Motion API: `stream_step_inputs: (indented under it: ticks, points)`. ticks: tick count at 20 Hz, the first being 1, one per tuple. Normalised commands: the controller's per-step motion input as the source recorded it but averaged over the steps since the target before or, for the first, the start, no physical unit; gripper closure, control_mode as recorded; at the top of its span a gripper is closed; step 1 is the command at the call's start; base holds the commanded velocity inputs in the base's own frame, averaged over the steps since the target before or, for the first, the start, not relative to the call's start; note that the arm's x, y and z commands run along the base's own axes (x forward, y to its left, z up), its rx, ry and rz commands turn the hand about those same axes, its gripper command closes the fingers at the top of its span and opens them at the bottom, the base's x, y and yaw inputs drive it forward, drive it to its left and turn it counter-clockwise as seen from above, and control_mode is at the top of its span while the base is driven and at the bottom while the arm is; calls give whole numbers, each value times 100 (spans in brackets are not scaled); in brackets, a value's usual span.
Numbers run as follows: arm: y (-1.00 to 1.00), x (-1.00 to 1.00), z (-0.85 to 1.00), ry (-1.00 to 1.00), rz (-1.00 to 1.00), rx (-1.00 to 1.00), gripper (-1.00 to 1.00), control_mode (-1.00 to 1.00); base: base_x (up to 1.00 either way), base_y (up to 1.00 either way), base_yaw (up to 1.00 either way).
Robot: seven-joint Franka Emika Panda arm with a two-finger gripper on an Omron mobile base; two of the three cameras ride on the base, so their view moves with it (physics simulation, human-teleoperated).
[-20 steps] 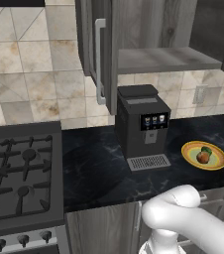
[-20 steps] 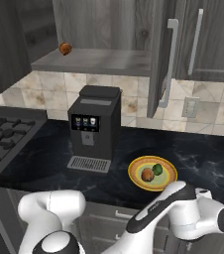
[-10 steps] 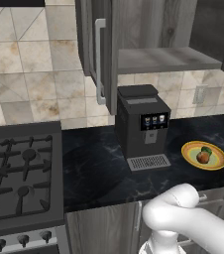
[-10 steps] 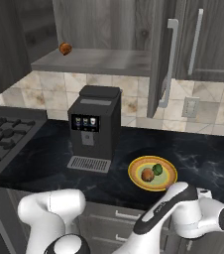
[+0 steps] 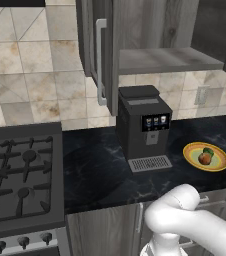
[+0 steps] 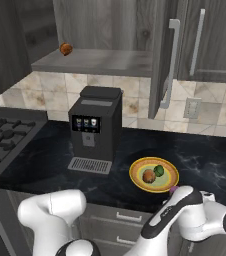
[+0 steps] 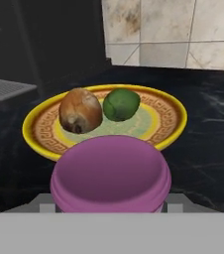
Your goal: Pick the avocado and bread from the counter and place them on the plate. Then pick the jam from the cabinet and place it next to the plate. Lastly close the cabinet door.
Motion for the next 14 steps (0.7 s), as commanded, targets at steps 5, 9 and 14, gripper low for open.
stream_step_inputs:
  ticks: [5, 9, 14]
  points:
    - [-2, 14, -13, 0, 0, 0, 100, -100, 0, 0, 0]
    - [-1, 15, -14, 0, 0, 0, 100, -100, 0, 0, 0]
    - [0, 14, -11, 0, 0, 0, 100, -100, 0, 0, 0]
